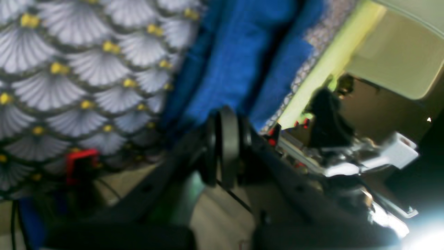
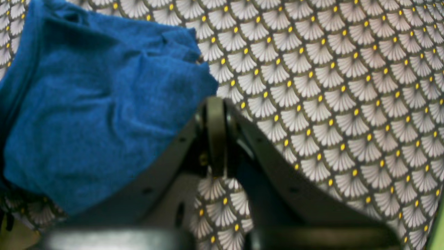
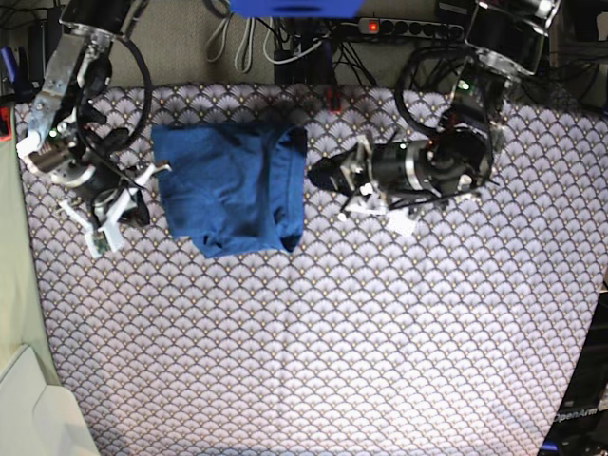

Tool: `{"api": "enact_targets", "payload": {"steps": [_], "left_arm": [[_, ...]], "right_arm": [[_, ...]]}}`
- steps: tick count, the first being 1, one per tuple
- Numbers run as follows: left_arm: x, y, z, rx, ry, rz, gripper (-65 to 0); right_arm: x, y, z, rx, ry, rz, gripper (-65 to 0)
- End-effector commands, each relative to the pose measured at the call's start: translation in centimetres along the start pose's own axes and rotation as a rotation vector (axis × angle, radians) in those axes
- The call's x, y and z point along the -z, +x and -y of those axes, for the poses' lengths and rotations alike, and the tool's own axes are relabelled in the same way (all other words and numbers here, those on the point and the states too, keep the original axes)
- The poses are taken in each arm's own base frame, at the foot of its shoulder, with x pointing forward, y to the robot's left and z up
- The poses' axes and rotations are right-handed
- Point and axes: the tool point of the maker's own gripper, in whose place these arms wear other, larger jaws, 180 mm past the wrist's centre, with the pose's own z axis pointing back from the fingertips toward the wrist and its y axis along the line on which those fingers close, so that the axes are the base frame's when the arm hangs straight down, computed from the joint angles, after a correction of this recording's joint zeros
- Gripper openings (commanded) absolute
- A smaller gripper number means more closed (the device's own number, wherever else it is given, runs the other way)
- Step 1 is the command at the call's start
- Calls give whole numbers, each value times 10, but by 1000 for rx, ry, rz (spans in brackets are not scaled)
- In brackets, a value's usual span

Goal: Fold the T-shirt properly
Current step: 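Release the stack and pull the right gripper back beside it, then move the left gripper toward the stack's side opposite the right gripper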

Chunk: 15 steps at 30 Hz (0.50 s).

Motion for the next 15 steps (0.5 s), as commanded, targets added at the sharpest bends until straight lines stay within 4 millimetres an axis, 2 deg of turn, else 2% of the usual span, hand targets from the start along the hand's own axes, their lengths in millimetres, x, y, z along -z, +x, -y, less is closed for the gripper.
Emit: {"api": "enact_targets", "payload": {"steps": [1,5,8,15], "left_arm": [[-6,-10,23,-44,-75,-66,-650],[-8,-19,38,-11,-113,-74,-647],[-10,-18,43,0,-126,-65,-646],[-8,-8,38,-8,-103,-50,-650]], "right_arm": [[-4,16,3,-16,-7,54,-650],[-4,15,3,-17,-5,49,-650],[-4,15,3,-16,-5,50,-650],[-4,15,3,-17,-5,49,-650]]}}
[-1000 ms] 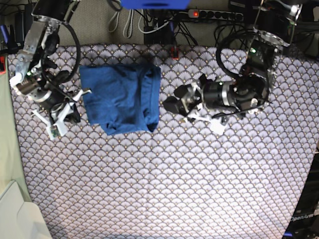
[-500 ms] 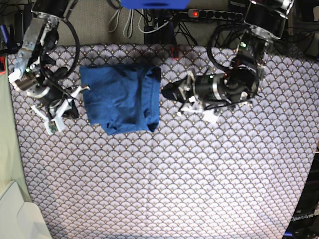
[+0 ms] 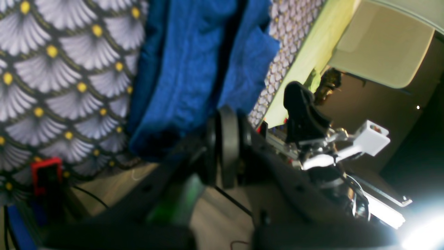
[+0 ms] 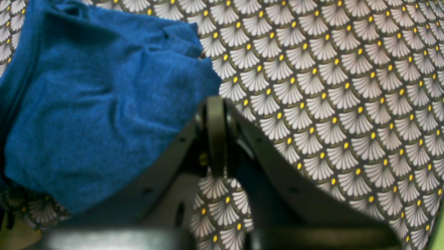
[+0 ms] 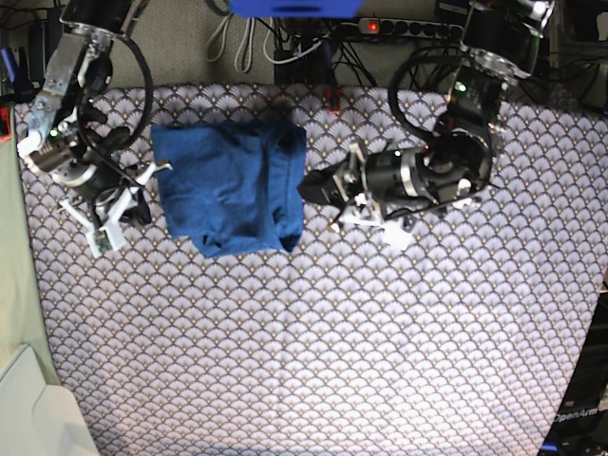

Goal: Fold the T-shirt properly
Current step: 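Move the left gripper toward the stack's side opposite the right gripper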

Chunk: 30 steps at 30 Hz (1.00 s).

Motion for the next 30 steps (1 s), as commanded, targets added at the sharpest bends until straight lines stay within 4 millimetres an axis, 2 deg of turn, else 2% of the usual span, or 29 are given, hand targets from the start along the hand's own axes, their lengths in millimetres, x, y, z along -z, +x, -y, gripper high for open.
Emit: {"api": "enact_targets", "payload": {"steps": [1,5,8,12,15,20,22,30], "left_arm": [[-5,-8,14,-45,-47,-63,-650],[-12,0,19,-1,-49,-4,-650],[-16,-11,22,84,-30,-17,-649],[-11,5,3,248,112,98,-649],[-9,16,-10,274,173,135,-649],[-12,19,-13,270,181,143,-634],[-11,17,-13,267,178,140,-581],[-9,9,-14,239,160,115,-205]], "right_arm": [[-4,15,3,-16,-7,50,-650],[-4,17,3,-18,-4,55,-650],[-3,17,1,-17,-2,57,-650],[-3,18,1,-18,-1,57,-650],[-3,18,2,-20,-2,57,-650],[-3,18,2,-19,-2,57,-650],[-3,18,2,-19,-2,55,-650],[-3,18,3,-19,-6,56,-650]]}}
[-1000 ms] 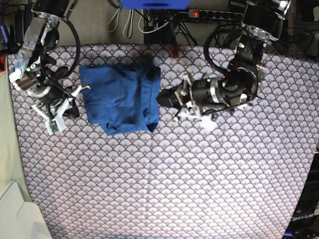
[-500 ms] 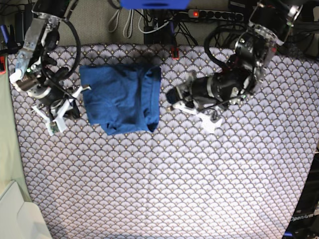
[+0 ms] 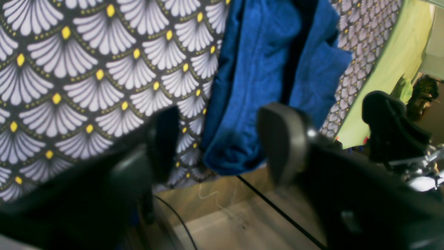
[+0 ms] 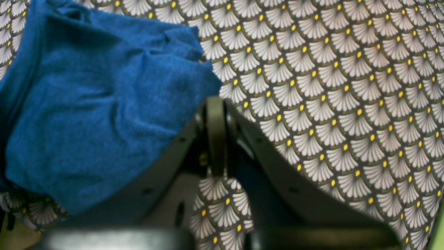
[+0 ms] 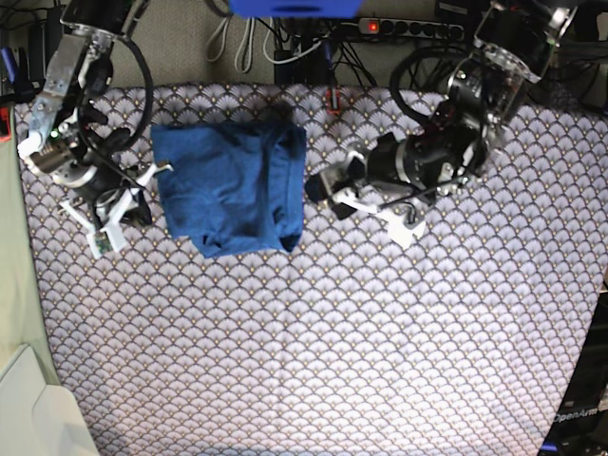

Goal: Fold the T-shirt properly
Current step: 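Move the left gripper toward the stack's side opposite the right gripper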

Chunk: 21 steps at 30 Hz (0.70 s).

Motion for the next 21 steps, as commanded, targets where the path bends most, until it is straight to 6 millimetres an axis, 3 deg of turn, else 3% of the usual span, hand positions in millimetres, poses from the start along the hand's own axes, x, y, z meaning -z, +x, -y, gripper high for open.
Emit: {"api": "enact_targets", "payload": {"steps": [1,4,9,16,21], "left_arm": [[-5,1,14,-5,-52,-17,-175],[-8,-6,27,-52,-115,-73,-127],[-17,10,41,-171,-212,-62,-127],[-22,20,9,-400,-237,-9,-125],[-12,20,-16,-394,-154,22,-125]], "right_arm": [[-4,16,4,-18,-7,53,-650],[-4,16,3,-19,-5,53,-650],[-4,16,3,-21,-5,52,-650],[-4,16,3,-21,-5,52,-650],[-6,16,8,-34,-14,47,-650]]}}
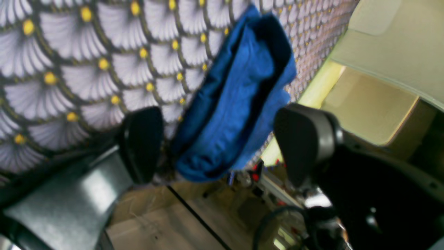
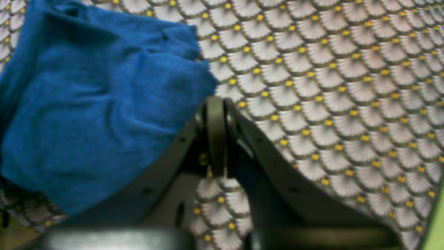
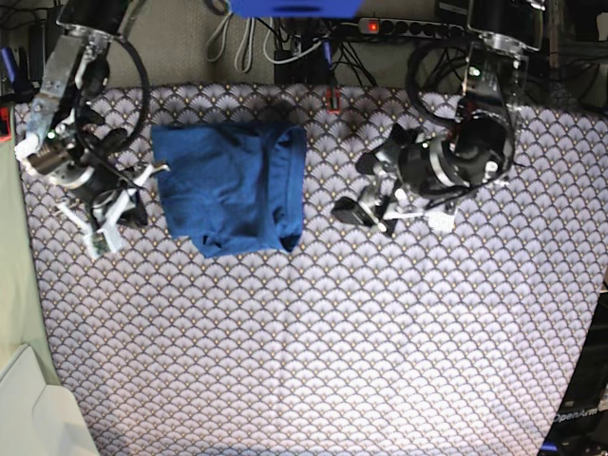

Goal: Fold the T-shirt properly
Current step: 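Move the left gripper toward the stack's side opposite the right gripper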

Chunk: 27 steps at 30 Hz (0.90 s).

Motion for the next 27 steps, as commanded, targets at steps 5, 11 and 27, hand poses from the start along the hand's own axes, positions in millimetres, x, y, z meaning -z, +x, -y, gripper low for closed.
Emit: {"api": "enact_targets", "payload": {"steps": [5,11,27], "left_arm": [[1,-1,16,189,-35,18,-126],[7,7,21,385,-11,60,-127],[53,-6,16,396,58,-34,-127]], "right_arm": [[-4,16,3,-16,-5,55,-650],[-4,16,3,-16,-5,57,-650],[-4,16,3,-15,-4,57,-650]]}}
